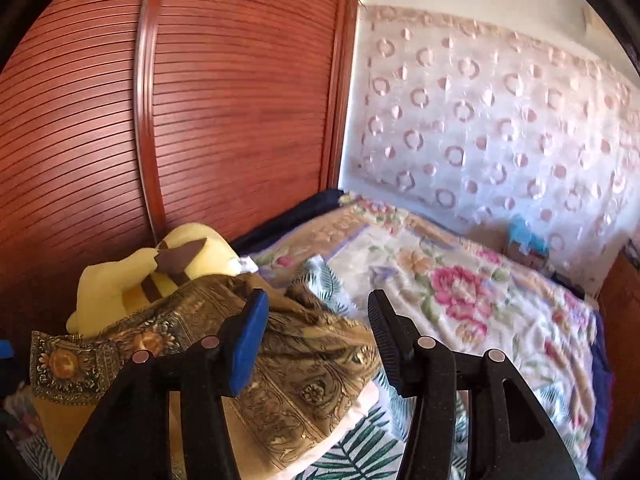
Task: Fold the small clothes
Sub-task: 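Lower the folded shirt beside the yellow plush toy and open both tools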
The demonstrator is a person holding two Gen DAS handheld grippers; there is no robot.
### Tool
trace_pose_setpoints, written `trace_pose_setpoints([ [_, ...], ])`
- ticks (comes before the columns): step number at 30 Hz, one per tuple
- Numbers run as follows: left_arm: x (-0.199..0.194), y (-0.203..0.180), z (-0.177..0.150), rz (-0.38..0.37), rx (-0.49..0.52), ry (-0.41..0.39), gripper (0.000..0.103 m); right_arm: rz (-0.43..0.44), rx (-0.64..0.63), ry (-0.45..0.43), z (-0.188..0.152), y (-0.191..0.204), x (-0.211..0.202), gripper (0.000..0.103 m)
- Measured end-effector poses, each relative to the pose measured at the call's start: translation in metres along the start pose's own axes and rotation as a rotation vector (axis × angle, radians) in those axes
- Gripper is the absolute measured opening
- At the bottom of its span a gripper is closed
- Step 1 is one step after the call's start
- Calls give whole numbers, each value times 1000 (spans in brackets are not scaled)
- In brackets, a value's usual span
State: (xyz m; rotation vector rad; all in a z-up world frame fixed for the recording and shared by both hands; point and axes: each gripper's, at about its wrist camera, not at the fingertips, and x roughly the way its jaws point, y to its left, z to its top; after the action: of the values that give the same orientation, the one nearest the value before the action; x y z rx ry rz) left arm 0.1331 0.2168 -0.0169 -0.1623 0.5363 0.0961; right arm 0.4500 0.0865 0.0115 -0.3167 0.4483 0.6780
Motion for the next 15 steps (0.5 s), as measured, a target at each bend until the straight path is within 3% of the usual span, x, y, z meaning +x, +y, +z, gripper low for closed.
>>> trace_pose_setpoints([
  [4, -10, -13, 6, 0, 25, -14, 77, -6, 86, 156, -21, -18, 41, 54],
  [7, -17, -23, 9, 0, 49, -19, 78, 38, 147, 147, -25, -26, 51, 54],
  [11, -30, -39, 9, -5, 90, -52, 81, 29, 163, 89, -22, -24, 17, 54],
  [15, -41, -58, 11, -35, 109, -72, 82, 12, 146, -10, -39, -14, -70, 54],
])
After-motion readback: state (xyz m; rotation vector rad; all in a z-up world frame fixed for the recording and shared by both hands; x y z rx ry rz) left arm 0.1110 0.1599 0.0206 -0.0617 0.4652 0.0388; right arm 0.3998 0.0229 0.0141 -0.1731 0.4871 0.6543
